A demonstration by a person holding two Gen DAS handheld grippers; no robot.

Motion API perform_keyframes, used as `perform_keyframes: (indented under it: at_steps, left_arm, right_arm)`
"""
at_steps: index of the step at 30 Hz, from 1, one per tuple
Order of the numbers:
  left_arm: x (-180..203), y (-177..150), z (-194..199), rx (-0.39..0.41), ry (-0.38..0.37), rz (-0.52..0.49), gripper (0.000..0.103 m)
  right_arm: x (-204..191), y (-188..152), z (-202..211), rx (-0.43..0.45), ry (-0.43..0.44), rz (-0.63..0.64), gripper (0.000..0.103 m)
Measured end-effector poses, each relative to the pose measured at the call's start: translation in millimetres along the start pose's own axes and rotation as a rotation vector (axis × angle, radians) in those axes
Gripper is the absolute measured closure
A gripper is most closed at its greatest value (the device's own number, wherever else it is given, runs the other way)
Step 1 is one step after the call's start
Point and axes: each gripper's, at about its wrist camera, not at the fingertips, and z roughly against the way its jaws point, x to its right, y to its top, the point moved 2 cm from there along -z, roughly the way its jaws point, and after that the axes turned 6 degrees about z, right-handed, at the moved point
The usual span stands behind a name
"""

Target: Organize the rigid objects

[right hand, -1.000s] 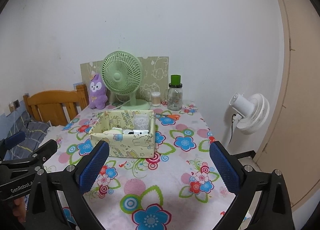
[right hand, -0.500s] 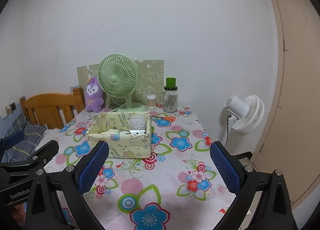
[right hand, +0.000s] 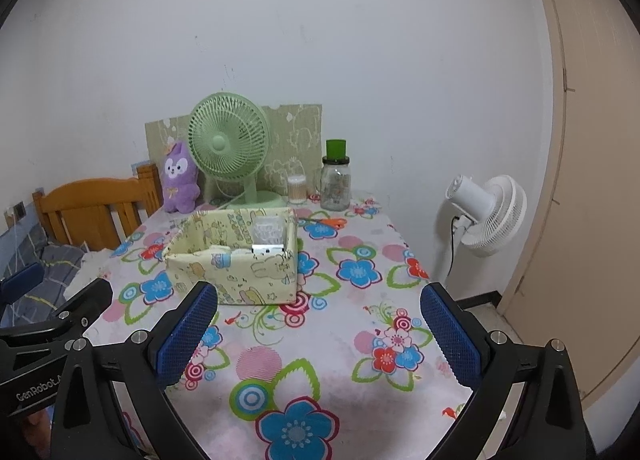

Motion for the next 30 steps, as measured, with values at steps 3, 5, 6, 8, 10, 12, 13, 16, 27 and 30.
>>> perform_keyframes:
  at_steps: [3, 5, 6, 8, 10, 12, 13, 16, 27, 30]
  left_arm:
    - [-2, -2, -5, -0.013, -0.001, 0.003, 0.0]
    - [-2, -2, -7, -0.021, 0.0, 0.004, 0.0]
    - [-2, -2, -8, -0.023, 0.001, 0.003, 0.0]
    - [-2, -2, -9, -0.025, 0.002, 0.003, 0.0]
    - [-2, -3, -12, -0.036, 0.005, 0.004, 0.0]
    - [-1, -4, -16, -0.058, 0.014, 0.005, 0.0]
    - [-1, -4, -18, -0.066, 0.017, 0.003, 0.0]
    - [0, -2, -20, -0.078, 0.03, 0.003, 0.0]
    - [5, 17, -24, -0.113, 0.04, 0.004, 0.0]
    - [8, 23, -25, -0.118, 0.048, -0.003, 0.0]
  right_arm:
    - [-1, -2, -4, -0.015, -0.005, 0.004, 0.0]
    - [-2, -3, -6, -0.02, -0.007, 0.005, 0.0]
    - [-2, -3, -7, -0.023, -0.007, 0.006, 0.0]
    - [-2, -2, -8, -0.027, -0.008, 0.008, 0.0]
    - [-2, -3, -11, -0.038, -0.013, 0.011, 0.0]
    - [-3, -3, -13, -0.051, -0.016, 0.015, 0.0]
    - [-3, -3, -14, -0.058, -0.015, 0.017, 0.0]
    - [-2, -1, -18, -0.078, -0.015, 0.018, 0.0]
    - [2, 20, -22, -0.119, -0.043, 0.029, 0.0]
    - [5, 24, -24, -0.13, -0.044, 0.02, 0.0]
